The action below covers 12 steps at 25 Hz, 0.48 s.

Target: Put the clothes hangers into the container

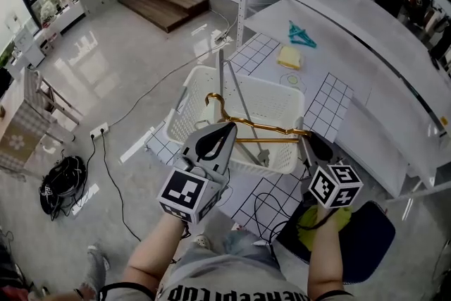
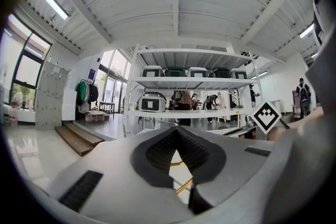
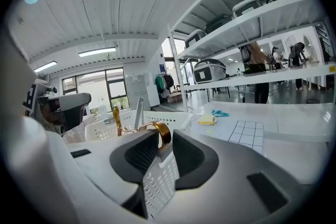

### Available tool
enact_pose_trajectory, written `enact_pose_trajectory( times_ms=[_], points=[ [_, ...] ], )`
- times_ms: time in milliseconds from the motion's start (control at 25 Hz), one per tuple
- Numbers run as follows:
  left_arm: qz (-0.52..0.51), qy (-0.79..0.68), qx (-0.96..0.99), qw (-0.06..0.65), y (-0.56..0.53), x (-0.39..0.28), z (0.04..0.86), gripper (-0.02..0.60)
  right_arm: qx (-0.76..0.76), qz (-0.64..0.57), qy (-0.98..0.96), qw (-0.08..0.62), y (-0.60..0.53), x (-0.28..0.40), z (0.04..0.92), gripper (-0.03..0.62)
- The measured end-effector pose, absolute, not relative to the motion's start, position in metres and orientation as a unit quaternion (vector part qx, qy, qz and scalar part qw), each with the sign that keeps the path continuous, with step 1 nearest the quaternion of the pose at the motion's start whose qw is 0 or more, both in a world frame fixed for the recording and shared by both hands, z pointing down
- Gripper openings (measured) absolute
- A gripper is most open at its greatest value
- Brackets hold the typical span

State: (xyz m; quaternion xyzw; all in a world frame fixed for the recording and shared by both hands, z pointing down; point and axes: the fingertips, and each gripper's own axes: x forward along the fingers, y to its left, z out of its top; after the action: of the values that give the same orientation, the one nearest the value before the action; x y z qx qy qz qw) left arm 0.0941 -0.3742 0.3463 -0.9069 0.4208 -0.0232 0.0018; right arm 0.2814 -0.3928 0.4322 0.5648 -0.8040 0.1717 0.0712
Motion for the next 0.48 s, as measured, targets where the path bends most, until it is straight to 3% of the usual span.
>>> enact_pose_trajectory(
  times_ms=[480],
  points=[
    [-0.017,0.402,-0.916,0.006,-0.366,0.099,0.342,0.012,0.580,0.161,-0.796,0.069,-0.370,0.284,0.427,0.120]
  ],
)
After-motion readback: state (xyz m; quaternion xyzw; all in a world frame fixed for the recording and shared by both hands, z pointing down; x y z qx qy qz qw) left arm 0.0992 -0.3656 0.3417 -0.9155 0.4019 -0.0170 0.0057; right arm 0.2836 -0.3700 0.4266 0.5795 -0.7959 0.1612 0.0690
